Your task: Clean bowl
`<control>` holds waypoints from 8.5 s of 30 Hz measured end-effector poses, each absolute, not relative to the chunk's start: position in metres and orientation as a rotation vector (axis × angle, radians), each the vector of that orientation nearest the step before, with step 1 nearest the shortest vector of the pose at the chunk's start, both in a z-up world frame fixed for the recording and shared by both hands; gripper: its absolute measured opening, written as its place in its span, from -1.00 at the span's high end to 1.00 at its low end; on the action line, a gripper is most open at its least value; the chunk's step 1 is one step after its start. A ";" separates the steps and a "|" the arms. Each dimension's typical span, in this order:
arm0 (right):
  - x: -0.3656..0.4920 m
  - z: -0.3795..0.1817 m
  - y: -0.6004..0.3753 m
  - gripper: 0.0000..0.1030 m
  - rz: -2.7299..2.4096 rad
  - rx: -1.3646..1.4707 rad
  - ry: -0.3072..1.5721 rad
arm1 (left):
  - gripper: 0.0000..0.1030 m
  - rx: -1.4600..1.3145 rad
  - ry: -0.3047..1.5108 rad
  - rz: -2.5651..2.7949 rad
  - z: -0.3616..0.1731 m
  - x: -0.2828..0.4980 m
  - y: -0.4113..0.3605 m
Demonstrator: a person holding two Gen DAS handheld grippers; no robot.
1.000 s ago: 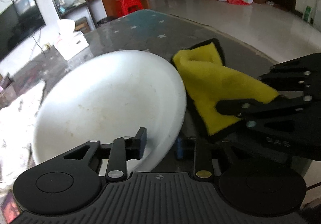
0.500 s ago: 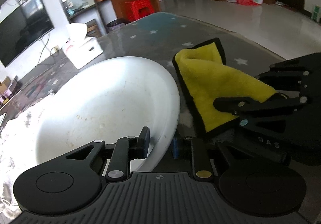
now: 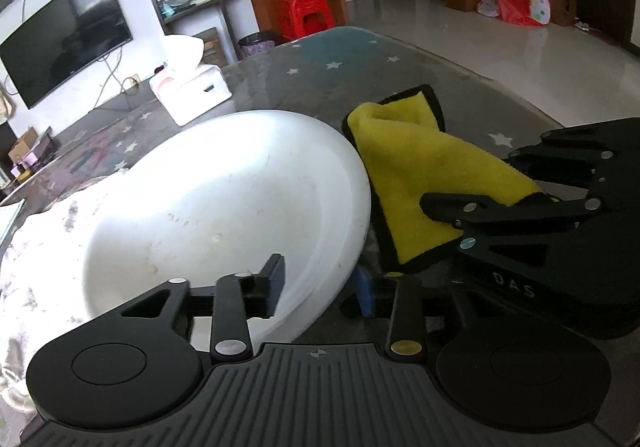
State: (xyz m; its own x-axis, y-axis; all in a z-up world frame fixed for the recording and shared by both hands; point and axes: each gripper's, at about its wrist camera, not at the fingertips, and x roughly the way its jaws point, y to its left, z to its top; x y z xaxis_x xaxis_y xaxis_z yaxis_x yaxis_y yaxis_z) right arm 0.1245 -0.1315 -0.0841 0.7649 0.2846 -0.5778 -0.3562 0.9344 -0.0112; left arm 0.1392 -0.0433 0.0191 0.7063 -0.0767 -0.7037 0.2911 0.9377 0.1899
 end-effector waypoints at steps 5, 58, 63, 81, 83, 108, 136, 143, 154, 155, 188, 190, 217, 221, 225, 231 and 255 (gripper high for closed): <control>0.118 -0.076 -0.132 0.21 0.334 -0.121 0.586 | -0.10 0.287 0.747 -0.180 0.027 0.130 -0.042; -0.003 -0.070 -0.137 -0.23 0.275 -0.089 0.587 | -0.40 0.264 0.717 -0.141 0.030 -0.014 -0.037; -0.014 -0.072 -0.138 -0.23 0.278 -0.089 0.592 | -0.40 0.255 0.722 -0.139 0.028 -0.024 -0.038; -0.057 -0.076 -0.148 -0.37 0.246 -0.080 0.579 | -0.40 0.194 0.730 -0.110 0.021 -0.065 -0.042; -0.060 -0.076 -0.149 -0.37 0.244 -0.078 0.578 | -0.40 0.190 0.731 -0.109 0.021 -0.066 -0.042; -0.025 -0.081 -0.147 -0.54 0.288 -0.072 0.610 | -0.40 0.183 0.771 -0.061 0.016 -0.035 -0.032; 0.044 -0.068 -0.132 -0.55 0.294 -0.084 0.615 | -0.40 0.198 0.781 -0.054 0.020 0.027 -0.019; 0.063 -0.061 -0.131 -0.55 0.288 -0.082 0.587 | -0.40 0.206 0.760 -0.053 0.026 0.038 -0.018; 0.103 -0.062 -0.130 -0.35 0.278 -0.067 0.595 | -0.40 0.253 0.717 -0.071 0.034 0.059 -0.026; 0.105 -0.063 -0.130 -0.34 0.279 -0.071 0.598 | -0.40 0.259 0.713 -0.075 0.034 0.061 -0.027; 0.112 -0.080 -0.146 0.60 0.323 -0.152 0.671 | 0.46 0.391 0.743 -0.235 0.010 0.133 -0.055; 0.106 -0.079 -0.149 0.60 0.328 -0.158 0.674 | 0.51 0.397 0.752 -0.240 0.007 0.136 -0.056; 0.078 -0.073 -0.148 0.60 0.587 -0.184 0.706 | 0.69 0.594 0.707 -0.434 -0.007 0.124 -0.055; 0.083 -0.073 -0.145 0.60 0.602 -0.188 0.705 | 0.69 0.606 0.707 -0.460 -0.008 0.119 -0.052; 0.090 -0.074 -0.141 0.60 0.613 -0.195 0.697 | 0.69 0.618 0.704 -0.473 -0.009 0.118 -0.050; 0.107 -0.076 -0.132 0.60 0.615 -0.228 0.672 | 0.70 0.642 0.699 -0.497 -0.010 0.113 -0.048; 0.120 -0.080 -0.125 0.60 0.602 -0.347 0.625 | 0.65 0.659 0.716 -0.464 -0.010 0.145 -0.078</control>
